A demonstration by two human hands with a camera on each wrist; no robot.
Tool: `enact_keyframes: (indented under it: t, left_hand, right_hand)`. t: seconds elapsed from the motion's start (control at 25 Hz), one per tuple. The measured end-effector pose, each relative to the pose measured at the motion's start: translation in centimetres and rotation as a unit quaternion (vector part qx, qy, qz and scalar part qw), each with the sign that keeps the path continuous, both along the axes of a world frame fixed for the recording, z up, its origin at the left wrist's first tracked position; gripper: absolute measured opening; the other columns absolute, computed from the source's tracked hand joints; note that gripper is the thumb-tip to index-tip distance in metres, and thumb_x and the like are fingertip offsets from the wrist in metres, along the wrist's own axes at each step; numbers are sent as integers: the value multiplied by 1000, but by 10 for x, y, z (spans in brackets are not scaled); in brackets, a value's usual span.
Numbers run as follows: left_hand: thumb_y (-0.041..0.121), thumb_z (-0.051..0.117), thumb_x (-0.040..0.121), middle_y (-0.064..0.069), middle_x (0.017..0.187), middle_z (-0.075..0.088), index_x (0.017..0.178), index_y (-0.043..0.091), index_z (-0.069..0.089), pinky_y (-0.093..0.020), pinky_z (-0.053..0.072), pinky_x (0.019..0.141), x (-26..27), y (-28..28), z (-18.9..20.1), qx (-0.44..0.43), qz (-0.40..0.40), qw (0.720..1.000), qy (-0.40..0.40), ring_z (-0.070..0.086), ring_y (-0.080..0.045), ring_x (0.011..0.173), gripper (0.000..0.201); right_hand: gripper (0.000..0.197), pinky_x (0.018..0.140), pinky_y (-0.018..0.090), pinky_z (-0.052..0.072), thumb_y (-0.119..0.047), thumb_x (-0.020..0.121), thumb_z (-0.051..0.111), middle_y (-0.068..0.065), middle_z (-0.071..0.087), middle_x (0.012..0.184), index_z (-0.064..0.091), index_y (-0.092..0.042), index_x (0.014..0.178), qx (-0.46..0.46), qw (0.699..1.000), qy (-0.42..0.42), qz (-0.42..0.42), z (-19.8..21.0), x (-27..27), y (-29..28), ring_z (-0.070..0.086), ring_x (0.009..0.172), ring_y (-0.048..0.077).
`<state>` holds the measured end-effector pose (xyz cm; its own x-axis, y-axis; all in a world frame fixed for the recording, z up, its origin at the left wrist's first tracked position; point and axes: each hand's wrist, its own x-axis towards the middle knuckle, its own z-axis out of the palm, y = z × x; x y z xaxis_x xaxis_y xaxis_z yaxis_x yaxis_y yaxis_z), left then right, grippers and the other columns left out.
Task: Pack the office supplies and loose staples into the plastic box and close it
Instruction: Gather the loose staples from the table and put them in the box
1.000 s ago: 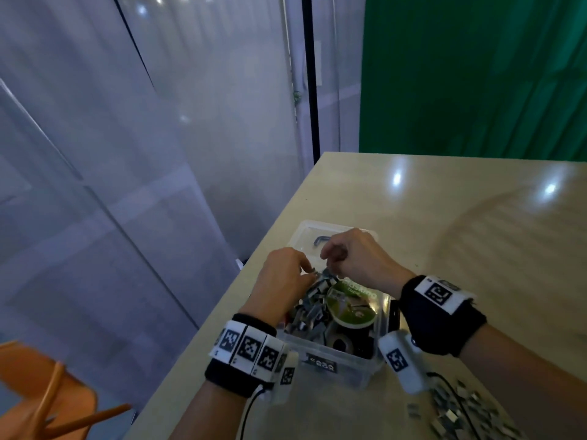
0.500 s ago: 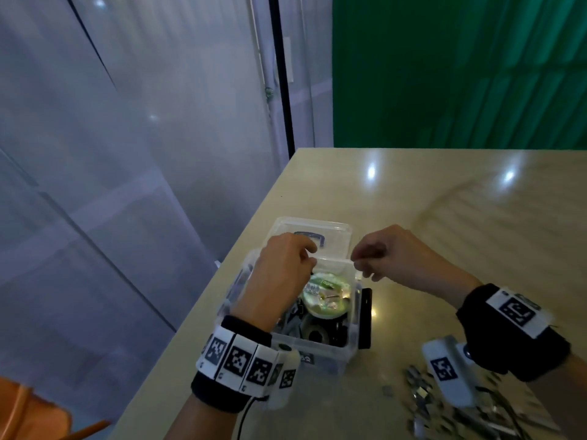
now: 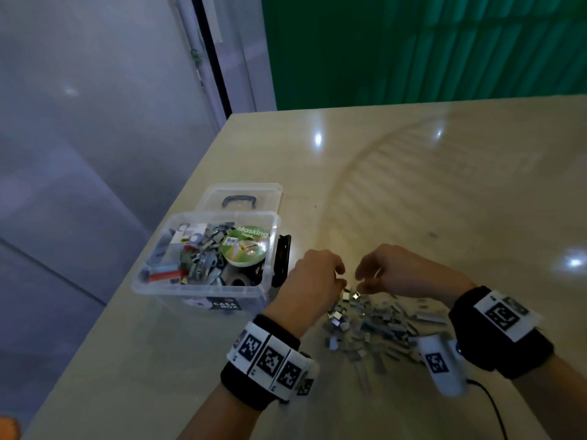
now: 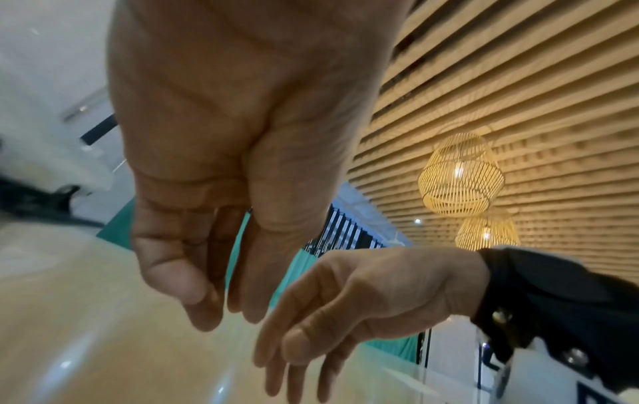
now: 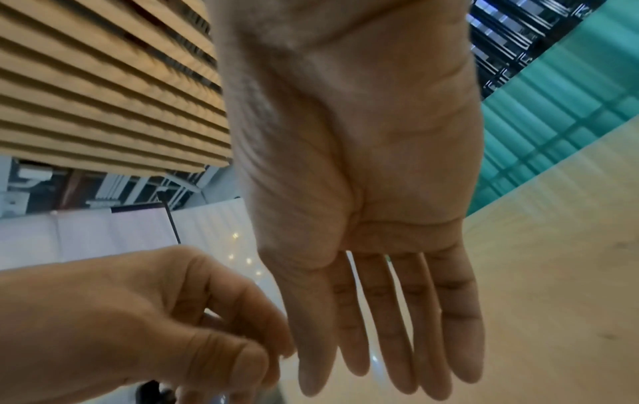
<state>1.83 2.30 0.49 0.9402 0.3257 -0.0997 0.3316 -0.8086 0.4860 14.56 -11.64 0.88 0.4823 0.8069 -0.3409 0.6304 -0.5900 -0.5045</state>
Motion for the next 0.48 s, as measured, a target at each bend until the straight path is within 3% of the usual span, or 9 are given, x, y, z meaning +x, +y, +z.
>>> enact_keyframes:
  t: [0.12,0.24,0.36,0.48]
  left_hand:
    - [24,69,89,-9,120,63,120,14,68,-35,51,95,-5,-7,-33,16,2,997,74,62,-24,110,32]
    - [29,74,85,-10,123,54,124,14,62,-35,46,89,-12,-13,-56,68,3,991,118,54,-29,113,44]
    - [27,78,81,-6,123,49,126,19,60,-35,44,91,-14,-18,-69,50,26,993,103,48,-28,114,49]
    - [21,76,84,-5,120,51,122,21,63,-36,50,94,-12,-22,-70,15,40,997,59,52,-24,111,40]
  right_hand:
    - [40,73,23,43,-40,85,77,-2,62,112,65,-21,118,-83,996,-39,-11,-24,-3,-23,59,92,13]
    - [47,73,26,41,-41,82,78,1,50,112,60,-18,118,-119,990,-72,-6,-38,-13,-34,52,94,18]
    - [51,72,27,38,-40,81,79,-1,43,111,55,-23,123,-95,992,-83,-8,-44,-24,-31,47,94,17]
    - [46,71,24,36,-36,85,76,-2,42,108,57,-24,126,-62,995,-82,-14,-48,-29,-26,44,94,16]
